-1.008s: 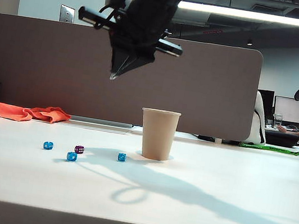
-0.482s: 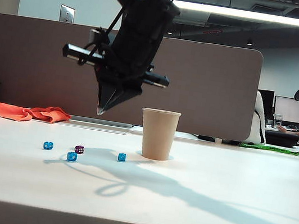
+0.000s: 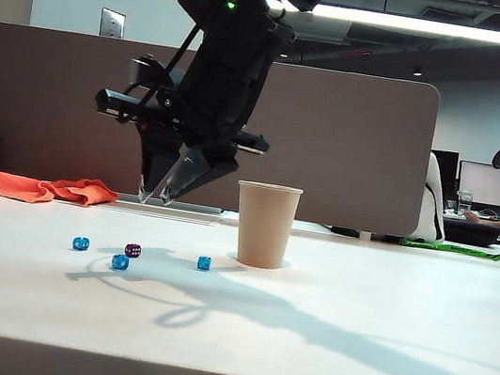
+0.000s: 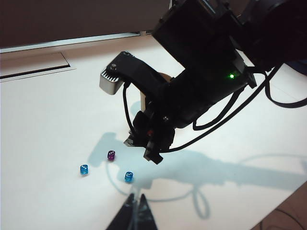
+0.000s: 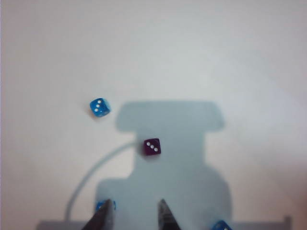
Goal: Pick up the dice with a different color and drop it into the paper cup.
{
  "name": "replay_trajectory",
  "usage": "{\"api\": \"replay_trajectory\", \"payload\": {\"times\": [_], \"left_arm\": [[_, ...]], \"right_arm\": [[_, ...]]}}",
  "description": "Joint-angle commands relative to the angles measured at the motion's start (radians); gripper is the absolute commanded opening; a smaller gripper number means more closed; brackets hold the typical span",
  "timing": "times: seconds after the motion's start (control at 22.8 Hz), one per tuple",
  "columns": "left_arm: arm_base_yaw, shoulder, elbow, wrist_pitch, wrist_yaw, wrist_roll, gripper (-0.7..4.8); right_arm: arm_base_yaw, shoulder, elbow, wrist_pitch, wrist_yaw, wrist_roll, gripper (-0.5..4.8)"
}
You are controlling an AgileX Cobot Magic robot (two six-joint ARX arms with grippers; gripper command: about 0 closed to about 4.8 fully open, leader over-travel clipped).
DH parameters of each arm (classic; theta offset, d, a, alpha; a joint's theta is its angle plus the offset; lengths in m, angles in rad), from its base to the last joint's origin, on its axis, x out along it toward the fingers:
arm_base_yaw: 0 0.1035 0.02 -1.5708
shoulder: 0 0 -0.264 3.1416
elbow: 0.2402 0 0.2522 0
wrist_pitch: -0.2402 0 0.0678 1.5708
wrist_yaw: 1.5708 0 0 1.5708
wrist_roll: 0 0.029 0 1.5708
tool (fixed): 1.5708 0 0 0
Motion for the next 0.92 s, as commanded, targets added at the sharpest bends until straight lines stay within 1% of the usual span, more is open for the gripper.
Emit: {"api": "replay_trajectory", "payload": {"times": [0.04,0.22,0.26,0.31,0.48,0.7,0.92], "left_arm": [[-0.001,0.001,0.005,0.01,0.006,0.003,-0.06],[-0.001,0.001,0.005,0.01,0.006,0.003,-0.06],[-0.001,0.001,0.005,0.009,0.007,0.003,-0.06],[-0.001,0.001,0.005,0.01,0.006,0.002,-0.06],[-0.001,0.001,0.005,0.01,0.006,0.001,-0.06],[-0.001,0.001,0.005,0.009,0.006,0.0,-0.06],[-0.001,0.001,0.005,0.01,0.006,0.0,-0.06]], "right_arm": [[0.005,-0.005,0.005,0.015,-0.005,-0.077,1.23],[0.005,-0.005,0.005,0.018,-0.013,-0.08,1.29],[0.005,-0.005,0.005,0.019,-0.03,-0.087,1.52],[0.006,-0.002,0.005,0.023,-0.031,-0.087,1.6],[0.006,0.009,0.005,0.03,-0.053,-0.086,1.6],[0.006,0.023,0.005,0.043,-0.053,-0.047,1.61],[0.006,0.023,0.005,0.058,-0.053,-0.045,1.63]]}}
